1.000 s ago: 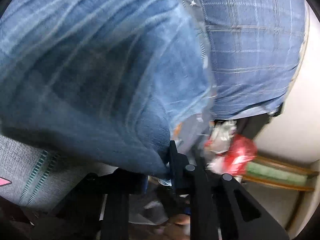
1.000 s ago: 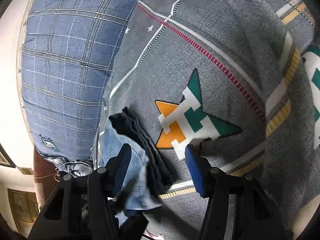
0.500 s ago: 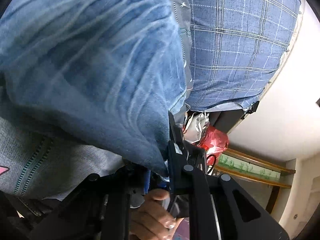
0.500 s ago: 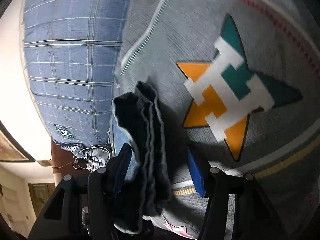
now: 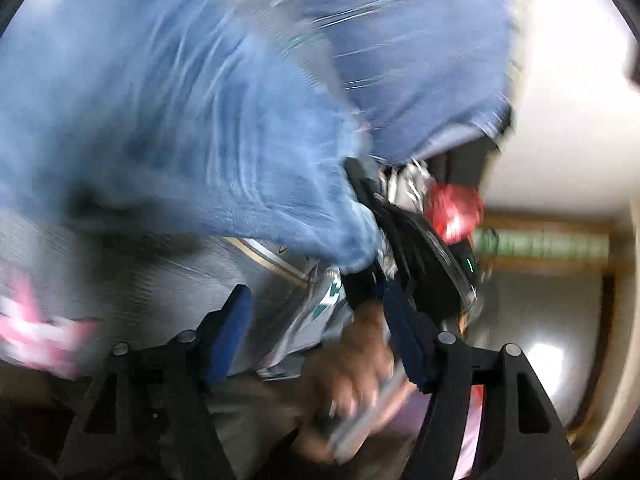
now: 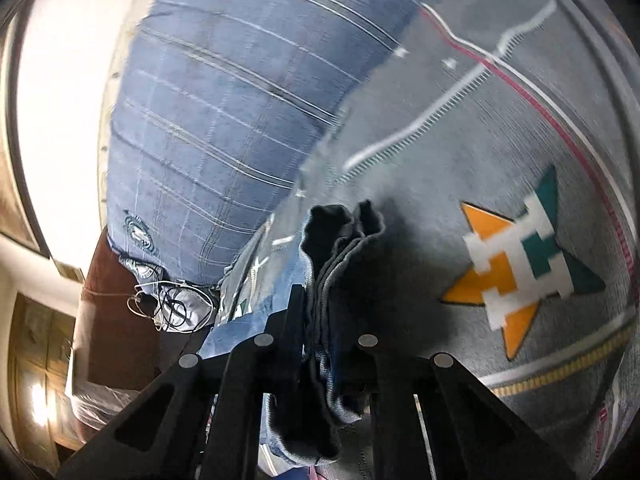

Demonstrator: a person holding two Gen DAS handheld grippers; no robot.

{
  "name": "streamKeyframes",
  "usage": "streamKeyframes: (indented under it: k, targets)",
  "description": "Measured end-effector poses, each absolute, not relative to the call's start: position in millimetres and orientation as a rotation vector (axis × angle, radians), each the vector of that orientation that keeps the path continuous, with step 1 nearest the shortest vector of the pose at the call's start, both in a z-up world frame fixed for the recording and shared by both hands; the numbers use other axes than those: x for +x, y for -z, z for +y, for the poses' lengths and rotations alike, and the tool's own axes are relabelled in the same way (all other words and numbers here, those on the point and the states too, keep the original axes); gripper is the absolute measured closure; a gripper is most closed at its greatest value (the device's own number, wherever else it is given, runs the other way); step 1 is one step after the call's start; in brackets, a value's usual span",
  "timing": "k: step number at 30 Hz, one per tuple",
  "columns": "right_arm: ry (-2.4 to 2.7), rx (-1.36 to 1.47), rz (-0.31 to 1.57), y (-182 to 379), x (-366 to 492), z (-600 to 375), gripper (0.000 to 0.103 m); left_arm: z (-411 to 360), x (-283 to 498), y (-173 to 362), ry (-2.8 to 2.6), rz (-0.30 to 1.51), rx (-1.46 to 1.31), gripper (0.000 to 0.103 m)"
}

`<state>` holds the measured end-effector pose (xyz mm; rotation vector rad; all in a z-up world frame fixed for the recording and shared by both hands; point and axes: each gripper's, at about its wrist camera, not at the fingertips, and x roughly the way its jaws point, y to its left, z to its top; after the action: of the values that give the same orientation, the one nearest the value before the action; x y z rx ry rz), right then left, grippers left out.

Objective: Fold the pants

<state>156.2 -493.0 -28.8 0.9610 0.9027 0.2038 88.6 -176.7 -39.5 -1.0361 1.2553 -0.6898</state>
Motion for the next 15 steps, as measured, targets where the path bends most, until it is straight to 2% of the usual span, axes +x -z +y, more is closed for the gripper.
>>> streamKeyframes:
  k: [5,8,11,15]
  targets:
    - [-0.220,0.922,0.865,16.8,157.6,-478.5,0.094,-110.4,116.0,30.4,0.496,1.134,-0.885,0.029]
    - [-0.252,0.921,0.821,8.2,154.3,-472.2,0.094,-102.2,142.1,59.7,0.460,1.190,-0.833,0.030]
    - [-0.298,0.871,0.765,-7.3,153.0,-453.3,0.094,-94.1,143.1,89.2,0.468,1.269,-0.957,0.030]
    - [-0.412,0.815,0.705,-28.7,149.9,-410.8,0.094,-64.5,141.1,74.2,0.485,1.214,-1.044,0.030]
